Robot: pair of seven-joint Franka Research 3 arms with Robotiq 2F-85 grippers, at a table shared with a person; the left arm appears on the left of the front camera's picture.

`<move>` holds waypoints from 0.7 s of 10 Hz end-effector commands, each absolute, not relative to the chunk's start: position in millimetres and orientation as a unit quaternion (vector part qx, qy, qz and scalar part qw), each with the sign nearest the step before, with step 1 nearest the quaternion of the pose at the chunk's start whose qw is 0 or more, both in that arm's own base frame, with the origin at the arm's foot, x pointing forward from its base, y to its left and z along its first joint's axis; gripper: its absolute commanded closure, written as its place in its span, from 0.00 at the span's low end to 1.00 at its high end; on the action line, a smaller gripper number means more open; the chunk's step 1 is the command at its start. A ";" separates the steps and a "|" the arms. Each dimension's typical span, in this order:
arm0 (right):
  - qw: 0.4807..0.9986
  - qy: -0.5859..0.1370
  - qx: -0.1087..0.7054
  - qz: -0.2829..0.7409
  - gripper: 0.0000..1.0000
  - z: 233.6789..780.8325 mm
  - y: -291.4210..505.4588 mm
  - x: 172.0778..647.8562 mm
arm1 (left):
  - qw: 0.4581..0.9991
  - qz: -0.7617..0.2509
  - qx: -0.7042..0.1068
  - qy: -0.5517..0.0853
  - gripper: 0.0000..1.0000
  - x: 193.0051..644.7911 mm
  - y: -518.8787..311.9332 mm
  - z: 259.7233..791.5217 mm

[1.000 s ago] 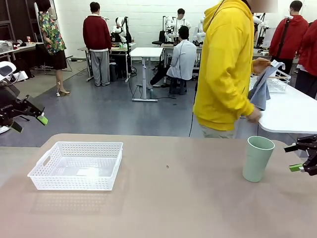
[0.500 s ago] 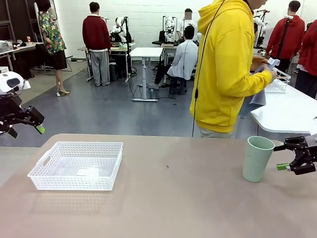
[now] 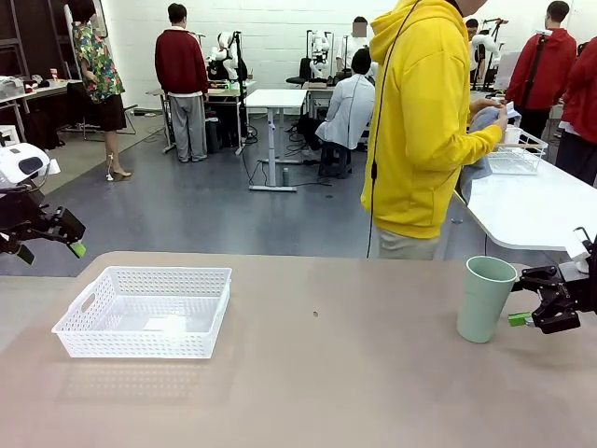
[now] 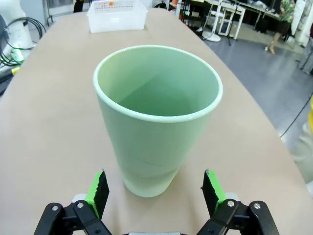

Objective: Clean and organize the cups into the basket.
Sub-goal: Pick up the Organizing basket and move it to the center of the table, then pick up the Reusable plastic cup from the right side of the table and place it inside the Organizing basket.

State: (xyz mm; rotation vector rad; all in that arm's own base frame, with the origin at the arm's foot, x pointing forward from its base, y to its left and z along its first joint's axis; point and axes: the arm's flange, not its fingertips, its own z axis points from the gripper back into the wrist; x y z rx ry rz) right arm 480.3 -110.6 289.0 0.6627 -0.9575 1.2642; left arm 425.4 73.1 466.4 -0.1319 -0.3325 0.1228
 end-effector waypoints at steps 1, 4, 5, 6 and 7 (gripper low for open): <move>0.641 -0.439 0.271 0.568 0.00 296.0 -108.9 478.1 | 0.983 0.060 -0.067 -0.160 0.00 425.1 72.5 468.0; 0.641 -0.439 0.271 0.568 0.00 296.0 -108.9 478.1 | 0.983 0.060 -0.067 -0.160 0.00 425.1 72.5 468.0; 0.641 -0.439 0.271 0.568 0.00 296.0 -108.9 478.1 | 0.983 0.060 -0.067 -0.160 0.00 425.1 72.5 468.0; 0.643 -0.432 0.280 0.567 0.00 298.0 -111.0 481.5 | 0.982 0.061 -0.066 -0.165 0.00 425.3 72.8 466.3; 0.640 -0.427 0.290 0.568 0.00 293.5 -105.4 484.1 | 0.987 0.045 -0.073 -0.137 0.00 426.8 69.2 468.2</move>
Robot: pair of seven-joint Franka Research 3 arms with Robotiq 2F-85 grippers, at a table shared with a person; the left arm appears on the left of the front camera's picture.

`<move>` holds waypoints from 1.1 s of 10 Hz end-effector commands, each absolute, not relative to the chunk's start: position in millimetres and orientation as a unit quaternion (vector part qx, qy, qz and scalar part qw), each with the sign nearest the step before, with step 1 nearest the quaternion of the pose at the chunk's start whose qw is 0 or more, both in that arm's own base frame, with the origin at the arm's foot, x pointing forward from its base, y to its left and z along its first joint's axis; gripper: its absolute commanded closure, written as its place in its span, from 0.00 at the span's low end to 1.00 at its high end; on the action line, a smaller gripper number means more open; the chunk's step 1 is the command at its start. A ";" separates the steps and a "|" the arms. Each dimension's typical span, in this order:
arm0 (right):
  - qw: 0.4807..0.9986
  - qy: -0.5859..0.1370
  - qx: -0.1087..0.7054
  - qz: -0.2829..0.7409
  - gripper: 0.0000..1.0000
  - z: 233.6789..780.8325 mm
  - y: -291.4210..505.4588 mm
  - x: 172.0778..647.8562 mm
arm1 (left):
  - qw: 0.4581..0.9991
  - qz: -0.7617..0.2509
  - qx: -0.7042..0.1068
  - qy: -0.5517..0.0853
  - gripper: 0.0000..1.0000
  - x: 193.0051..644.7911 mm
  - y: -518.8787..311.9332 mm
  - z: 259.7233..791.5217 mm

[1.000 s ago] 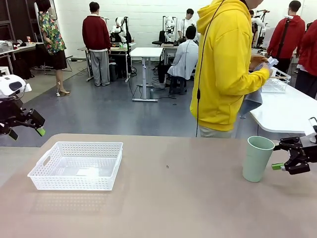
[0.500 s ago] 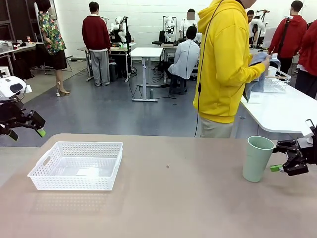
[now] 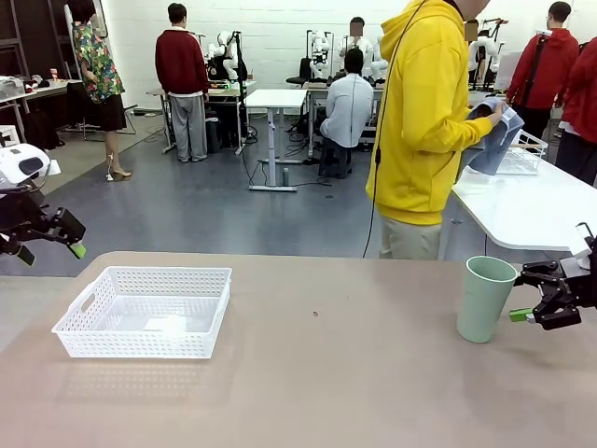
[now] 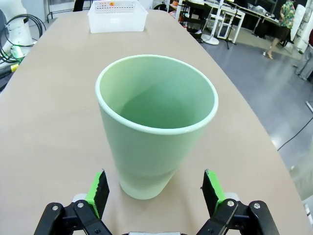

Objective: Clean and organize the cups into the basket.
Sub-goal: Pick up the Organizing basket and move it to the center of the table, then pick up the Reusable plastic cup from the right side of the table and place it inside the Organizing basket.

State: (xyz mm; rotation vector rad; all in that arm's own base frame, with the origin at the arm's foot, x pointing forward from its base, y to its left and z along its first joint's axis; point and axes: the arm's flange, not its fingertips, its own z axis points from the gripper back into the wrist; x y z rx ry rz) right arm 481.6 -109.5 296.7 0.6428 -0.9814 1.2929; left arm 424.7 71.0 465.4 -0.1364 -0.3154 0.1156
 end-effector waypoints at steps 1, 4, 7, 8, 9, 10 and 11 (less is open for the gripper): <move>0.639 -0.432 0.299 0.563 0.00 291.8 -103.6 487.1 | 0.992 0.038 -0.063 -0.104 0.00 427.5 66.8 464.0; 0.652 -0.429 0.322 0.536 0.00 284.6 -104.6 495.7 | 0.997 0.011 -0.028 -0.077 0.00 432.1 69.1 455.0; 0.655 -0.432 0.332 0.523 0.00 279.7 -93.4 497.6 | 0.996 0.010 -0.019 -0.083 0.00 444.4 74.2 441.9; 0.655 -0.433 0.334 0.522 0.00 279.6 -89.1 498.3 | 0.997 0.009 -0.014 -0.080 0.00 448.5 75.7 436.6; 0.654 -0.434 0.335 0.522 0.00 277.9 -84.6 499.9 | 0.997 0.007 -0.015 -0.081 0.00 452.1 74.8 431.0; 0.655 -0.430 0.338 0.522 0.00 275.9 -80.0 501.2 | 0.995 0.014 -0.019 -0.092 0.00 456.8 72.1 423.8; 0.659 -0.425 0.338 0.521 0.00 273.1 -76.4 502.3 | 0.994 0.018 -0.026 -0.104 0.00 461.9 67.4 413.0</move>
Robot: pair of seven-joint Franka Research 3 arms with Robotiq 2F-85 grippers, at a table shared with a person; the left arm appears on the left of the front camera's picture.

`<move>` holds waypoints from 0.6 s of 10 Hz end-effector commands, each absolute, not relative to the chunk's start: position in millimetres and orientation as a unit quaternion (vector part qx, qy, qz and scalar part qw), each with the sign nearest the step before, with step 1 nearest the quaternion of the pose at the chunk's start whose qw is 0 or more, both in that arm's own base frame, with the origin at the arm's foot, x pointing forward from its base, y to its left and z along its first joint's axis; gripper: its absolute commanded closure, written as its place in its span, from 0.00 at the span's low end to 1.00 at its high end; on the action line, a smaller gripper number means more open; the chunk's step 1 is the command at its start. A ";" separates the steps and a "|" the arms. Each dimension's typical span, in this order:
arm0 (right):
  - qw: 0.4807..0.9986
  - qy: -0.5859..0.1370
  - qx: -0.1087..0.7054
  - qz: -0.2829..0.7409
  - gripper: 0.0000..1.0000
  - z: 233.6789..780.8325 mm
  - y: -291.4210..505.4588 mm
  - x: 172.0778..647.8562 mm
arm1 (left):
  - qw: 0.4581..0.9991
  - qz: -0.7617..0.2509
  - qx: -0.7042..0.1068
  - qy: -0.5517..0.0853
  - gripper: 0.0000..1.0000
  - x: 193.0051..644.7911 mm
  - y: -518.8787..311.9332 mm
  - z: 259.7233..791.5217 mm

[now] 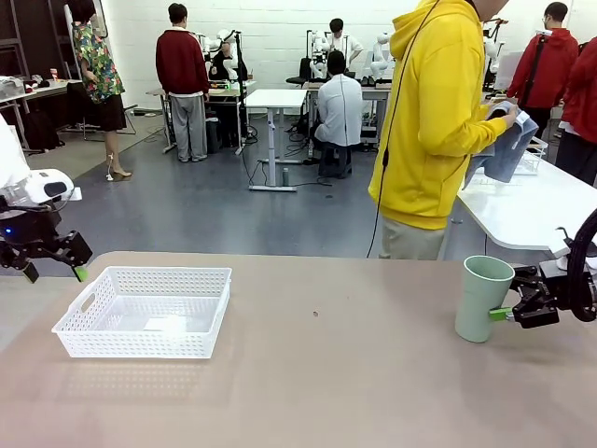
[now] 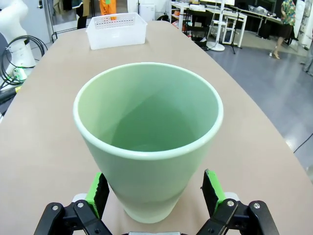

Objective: Clean and organize the cups into the basket.
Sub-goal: Pick up the Organizing basket and move it to the center of the table, then pick up the Reusable plastic cup from the right side of the table and place it inside the Organizing basket.

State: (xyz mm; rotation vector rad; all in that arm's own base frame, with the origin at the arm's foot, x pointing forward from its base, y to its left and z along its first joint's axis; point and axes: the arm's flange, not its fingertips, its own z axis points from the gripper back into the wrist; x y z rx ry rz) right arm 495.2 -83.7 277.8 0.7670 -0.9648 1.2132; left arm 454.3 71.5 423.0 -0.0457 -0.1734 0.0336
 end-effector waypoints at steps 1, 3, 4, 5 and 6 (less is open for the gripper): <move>0.658 -0.426 0.340 0.520 0.00 271.8 -75.6 503.0 | 0.992 0.028 -0.024 -0.122 0.00 466.8 64.1 403.5; 0.652 -0.425 0.350 0.521 0.00 271.2 -72.1 501.4 | 0.994 0.023 -0.015 -0.107 0.00 475.9 59.7 385.3; 0.647 -0.427 0.352 0.524 0.00 271.6 -70.1 501.1 | 0.995 0.036 -0.022 -0.092 0.00 482.6 58.2 374.0; 0.642 -0.431 0.355 0.525 0.00 270.9 -69.0 501.5 | 0.996 0.034 -0.028 -0.084 0.00 484.5 57.2 366.5; 0.638 -0.434 0.359 0.526 0.00 269.7 -68.2 502.7 | 0.997 0.034 -0.032 -0.064 0.00 485.1 56.7 362.3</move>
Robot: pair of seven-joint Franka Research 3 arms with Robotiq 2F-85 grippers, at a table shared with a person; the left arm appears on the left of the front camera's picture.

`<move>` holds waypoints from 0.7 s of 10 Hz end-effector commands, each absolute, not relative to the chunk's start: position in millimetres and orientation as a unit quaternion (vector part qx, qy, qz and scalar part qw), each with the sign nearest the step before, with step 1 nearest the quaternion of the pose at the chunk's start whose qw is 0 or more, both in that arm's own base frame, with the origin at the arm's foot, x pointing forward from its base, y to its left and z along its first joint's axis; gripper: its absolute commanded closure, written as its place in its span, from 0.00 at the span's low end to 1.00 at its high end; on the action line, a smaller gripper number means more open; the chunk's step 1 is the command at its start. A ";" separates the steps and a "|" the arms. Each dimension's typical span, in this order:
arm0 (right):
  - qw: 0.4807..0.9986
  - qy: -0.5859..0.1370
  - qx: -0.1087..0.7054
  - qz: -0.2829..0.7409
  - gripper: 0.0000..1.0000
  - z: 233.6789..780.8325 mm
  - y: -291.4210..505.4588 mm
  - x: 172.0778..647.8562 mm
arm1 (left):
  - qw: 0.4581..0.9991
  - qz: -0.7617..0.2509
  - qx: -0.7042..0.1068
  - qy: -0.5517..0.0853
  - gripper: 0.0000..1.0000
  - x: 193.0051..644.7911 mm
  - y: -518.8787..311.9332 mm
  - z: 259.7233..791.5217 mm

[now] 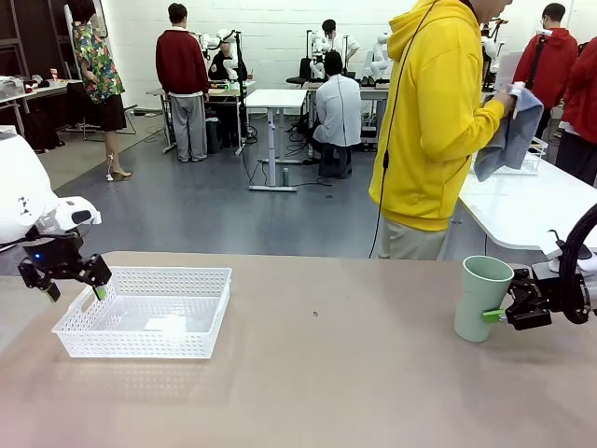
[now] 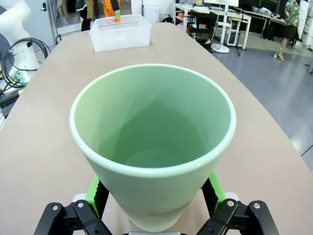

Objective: Clean and organize the cups into the basket.
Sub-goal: Pick up the Organizing basket and move it to the center of the table, then pick up the Reusable plastic cup from the right side of the table and place it inside the Organizing basket.

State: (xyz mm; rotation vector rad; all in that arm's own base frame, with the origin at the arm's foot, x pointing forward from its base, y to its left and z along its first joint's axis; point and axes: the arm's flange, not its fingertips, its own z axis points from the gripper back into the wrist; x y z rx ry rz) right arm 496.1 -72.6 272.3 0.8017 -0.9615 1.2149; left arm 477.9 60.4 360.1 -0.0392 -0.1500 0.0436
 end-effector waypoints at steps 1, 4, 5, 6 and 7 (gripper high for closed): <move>0.634 -0.437 0.363 0.525 0.00 269.0 -67.4 503.5 | 0.997 0.035 -0.034 -0.056 0.00 484.3 55.9 360.5; 0.630 -0.437 0.367 0.527 0.00 268.0 -69.5 504.8 | 0.997 0.032 -0.041 -0.057 0.00 482.9 55.0 359.5; 0.628 -0.440 0.367 0.527 0.59 267.7 -71.1 504.4 | 0.997 0.029 -0.041 -0.062 0.00 482.5 55.5 359.5; 0.627 -0.440 0.368 0.527 0.60 267.1 -71.9 504.4 | 0.998 0.024 -0.034 -0.057 0.60 483.1 54.9 358.3; 0.627 -0.441 0.368 0.526 1.00 266.5 -71.6 504.4 | 0.998 0.024 -0.035 -0.054 0.60 483.6 55.0 357.5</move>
